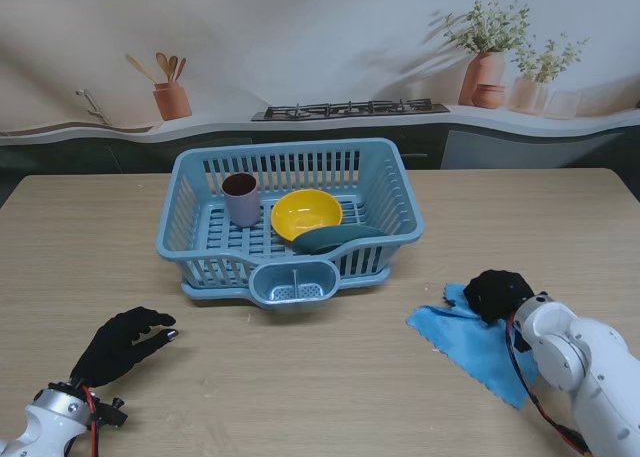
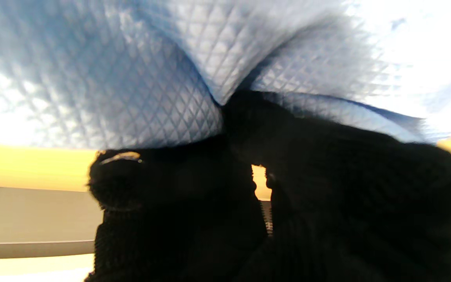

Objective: Clear dishes and wipe the table

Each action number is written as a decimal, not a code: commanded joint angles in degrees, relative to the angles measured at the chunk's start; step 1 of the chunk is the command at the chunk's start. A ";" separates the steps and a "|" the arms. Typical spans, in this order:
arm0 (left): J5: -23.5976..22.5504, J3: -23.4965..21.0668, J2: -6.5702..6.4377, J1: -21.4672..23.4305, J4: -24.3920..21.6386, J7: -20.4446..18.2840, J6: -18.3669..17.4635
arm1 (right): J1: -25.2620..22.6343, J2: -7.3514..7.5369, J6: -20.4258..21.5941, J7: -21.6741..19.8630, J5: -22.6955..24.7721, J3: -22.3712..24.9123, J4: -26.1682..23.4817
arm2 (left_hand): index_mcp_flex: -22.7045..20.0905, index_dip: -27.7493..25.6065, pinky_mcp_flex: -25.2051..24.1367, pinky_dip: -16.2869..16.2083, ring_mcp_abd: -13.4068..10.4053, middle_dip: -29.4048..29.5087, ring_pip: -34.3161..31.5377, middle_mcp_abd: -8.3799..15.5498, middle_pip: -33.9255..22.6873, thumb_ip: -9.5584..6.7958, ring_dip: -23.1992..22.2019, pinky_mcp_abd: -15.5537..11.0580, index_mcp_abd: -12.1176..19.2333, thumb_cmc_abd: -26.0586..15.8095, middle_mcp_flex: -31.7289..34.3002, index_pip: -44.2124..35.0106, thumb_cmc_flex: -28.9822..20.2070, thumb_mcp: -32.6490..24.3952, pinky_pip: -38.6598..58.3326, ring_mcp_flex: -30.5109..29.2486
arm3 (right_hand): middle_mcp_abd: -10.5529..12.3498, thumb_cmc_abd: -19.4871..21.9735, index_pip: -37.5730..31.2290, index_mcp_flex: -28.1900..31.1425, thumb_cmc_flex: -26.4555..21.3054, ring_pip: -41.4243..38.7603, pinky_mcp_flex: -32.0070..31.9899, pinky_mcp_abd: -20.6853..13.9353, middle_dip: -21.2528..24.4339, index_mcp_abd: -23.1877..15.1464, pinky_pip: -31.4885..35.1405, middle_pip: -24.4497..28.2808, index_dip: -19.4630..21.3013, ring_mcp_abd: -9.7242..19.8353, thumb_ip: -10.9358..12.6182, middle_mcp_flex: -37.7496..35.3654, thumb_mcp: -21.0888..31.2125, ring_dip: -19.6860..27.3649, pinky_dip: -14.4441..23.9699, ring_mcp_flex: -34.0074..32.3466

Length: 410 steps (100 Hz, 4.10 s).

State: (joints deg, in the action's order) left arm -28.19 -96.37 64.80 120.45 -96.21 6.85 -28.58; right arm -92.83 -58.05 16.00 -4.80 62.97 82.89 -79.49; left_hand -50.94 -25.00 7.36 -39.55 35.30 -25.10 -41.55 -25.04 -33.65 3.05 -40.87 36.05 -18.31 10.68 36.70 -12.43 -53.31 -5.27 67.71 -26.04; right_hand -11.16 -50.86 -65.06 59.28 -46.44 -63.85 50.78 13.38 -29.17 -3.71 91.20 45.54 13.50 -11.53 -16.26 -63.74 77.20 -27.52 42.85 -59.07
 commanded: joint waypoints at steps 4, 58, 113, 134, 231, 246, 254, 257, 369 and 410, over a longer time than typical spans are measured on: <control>0.15 -0.06 0.21 0.43 -0.20 -0.52 -0.47 | -4.23 0.55 1.98 -2.34 -0.23 1.25 -1.46 | 0.62 -0.34 -0.41 0.89 -0.58 1.13 0.18 1.20 0.06 -1.04 0.03 -0.76 1.06 -1.09 -0.14 -0.13 -1.17 -0.41 -0.79 -0.13 | 1.86 0.55 -0.36 0.61 -2.98 -2.06 -1.11 -4.94 1.21 1.84 1.10 -1.56 -0.26 -1.90 0.71 -0.16 1.72 0.19 1.06 -0.68; 0.99 -0.18 0.13 0.65 -0.07 -1.24 -1.42 | -15.06 0.37 5.00 -12.37 -6.58 4.85 -14.01 | 0.56 -0.35 -0.30 0.97 -0.61 1.11 0.16 1.28 0.01 -1.06 0.08 -1.04 1.11 -1.04 -0.09 -0.16 -1.30 -0.52 -0.88 -0.21 | 1.18 0.41 -0.46 0.47 -3.06 -2.35 -0.79 -4.66 1.12 2.48 1.52 -1.53 0.02 -2.45 0.65 -0.12 1.97 0.16 1.23 -0.84; 1.49 0.00 0.07 0.78 -0.02 -1.70 -1.07 | -10.44 0.55 -2.08 -15.34 -9.49 -7.70 -17.87 | 0.61 -0.33 -0.30 0.99 -0.50 1.11 0.14 1.15 0.02 -1.05 0.10 -1.04 1.01 -1.03 -0.08 -0.13 -1.29 -0.57 -0.88 -0.20 | -0.84 2.73 1.21 -1.95 -2.59 -3.23 0.25 -5.05 1.50 5.01 2.53 -2.17 -1.72 -2.76 0.67 1.10 -0.03 -0.04 1.02 -0.58; 1.26 -0.08 0.13 0.79 0.18 -1.30 -1.39 | -12.67 0.63 -1.47 -14.94 -4.75 -5.50 -18.81 | 0.54 -0.35 -0.30 1.00 -0.51 1.11 0.13 1.26 0.00 -1.04 0.10 -1.04 1.10 -1.03 -0.04 -0.17 -1.24 -0.58 -0.88 -0.20 | -0.61 3.07 0.35 -2.47 -2.81 -4.27 0.37 -5.86 2.25 4.83 3.28 -0.51 -1.35 -2.46 0.90 1.71 -0.33 0.54 0.42 -0.41; 1.61 0.05 0.01 0.79 0.23 -1.95 -1.27 | -18.79 0.74 4.73 -15.31 1.61 5.29 -20.03 | 0.54 -0.32 -0.28 1.08 -0.55 1.14 0.18 1.17 0.06 -1.03 0.12 -1.18 1.05 -1.04 -0.10 -0.15 -1.22 -0.58 -0.95 -0.14 | -0.82 3.28 -1.25 -2.96 -2.92 -5.55 0.46 -6.09 2.73 4.49 4.23 1.50 -1.11 -2.42 0.71 2.42 -0.02 1.12 -0.16 -0.23; 1.58 0.04 0.03 0.78 0.28 -1.82 -1.47 | -14.79 1.09 3.28 -18.03 -1.48 -0.54 -20.00 | 0.56 -0.32 -0.28 1.09 -0.54 1.13 0.15 1.24 0.05 -1.02 0.11 -1.18 1.12 -1.08 -0.12 -0.15 -1.17 -0.54 -0.95 -0.19 | -0.89 3.29 -1.25 -2.96 -2.87 -5.61 0.54 -6.10 2.77 4.54 4.28 1.49 -1.15 -2.43 0.70 2.39 -0.04 1.14 -0.20 -0.31; 1.64 0.03 0.04 0.79 0.31 -1.83 -1.57 | -12.28 1.20 1.34 -18.89 -3.36 -4.60 -19.71 | 0.57 -0.31 -0.28 1.09 -0.54 1.13 0.17 1.08 0.04 -1.03 0.11 -1.18 1.05 -1.03 -0.03 -0.14 -1.21 -0.55 -0.95 -0.16 | -0.88 3.33 -1.25 -2.96 -2.89 -5.63 0.56 -6.10 2.77 4.55 4.32 1.50 -1.16 -2.39 0.71 2.37 -0.04 1.14 -0.21 -0.33; 1.65 0.04 0.05 0.80 0.31 -1.78 -1.55 | -11.32 1.23 0.58 -19.01 -3.99 -6.15 -19.50 | 0.55 -0.32 -0.28 1.09 -0.53 1.13 0.19 1.14 0.04 -1.03 0.12 -1.18 1.07 -1.02 -0.02 -0.15 -1.19 -0.54 -0.95 -0.14 | -0.93 3.31 -1.26 -2.97 -2.87 -5.64 0.59 -6.19 2.78 4.57 4.33 1.49 -1.16 -2.38 0.70 2.36 -0.08 1.14 -0.22 -0.34; 1.70 0.01 0.15 0.91 0.18 -1.40 -1.52 | -16.52 0.77 0.81 -14.72 2.86 1.84 -18.58 | 0.52 -0.29 -0.28 1.09 -0.45 1.17 0.22 1.16 0.12 -1.02 0.11 -1.18 1.00 -1.20 -0.07 -0.15 -1.16 -0.15 -0.94 -0.16 | -1.02 2.91 -1.13 -2.65 -2.86 -5.60 0.69 -5.69 3.49 4.80 4.14 1.27 -1.87 -2.57 0.80 1.99 -0.01 1.78 -0.72 -0.50; 1.58 0.06 0.20 0.92 0.39 -1.12 -1.68 | -14.38 0.78 -2.08 -14.19 3.03 -1.37 -16.89 | 0.58 -0.27 -0.28 1.10 -0.48 1.21 0.34 1.16 0.21 -1.03 0.15 -1.18 1.01 -1.36 -0.11 -0.12 -1.23 0.22 -0.94 -0.06 | -1.08 2.85 -1.12 -2.41 -2.85 -5.63 1.04 -5.59 2.93 4.76 4.23 1.33 -1.66 -2.48 0.75 1.82 0.14 1.66 -0.70 -0.84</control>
State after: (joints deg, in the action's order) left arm -26.56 -96.40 64.80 121.13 -95.81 6.11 -29.99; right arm -106.96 -56.62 13.99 -17.09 66.55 83.63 -97.97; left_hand -50.94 -25.00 7.36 -39.07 35.30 -25.10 -41.55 -25.03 -33.65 3.05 -40.87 35.80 -18.31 10.68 36.70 -12.43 -53.31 -5.27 67.71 -26.05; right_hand -13.95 -49.21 -72.17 57.93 -47.08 -67.07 51.06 15.01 -30.09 -3.67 94.40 52.49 14.93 -13.01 -16.24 -62.18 77.71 -26.06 42.74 -58.92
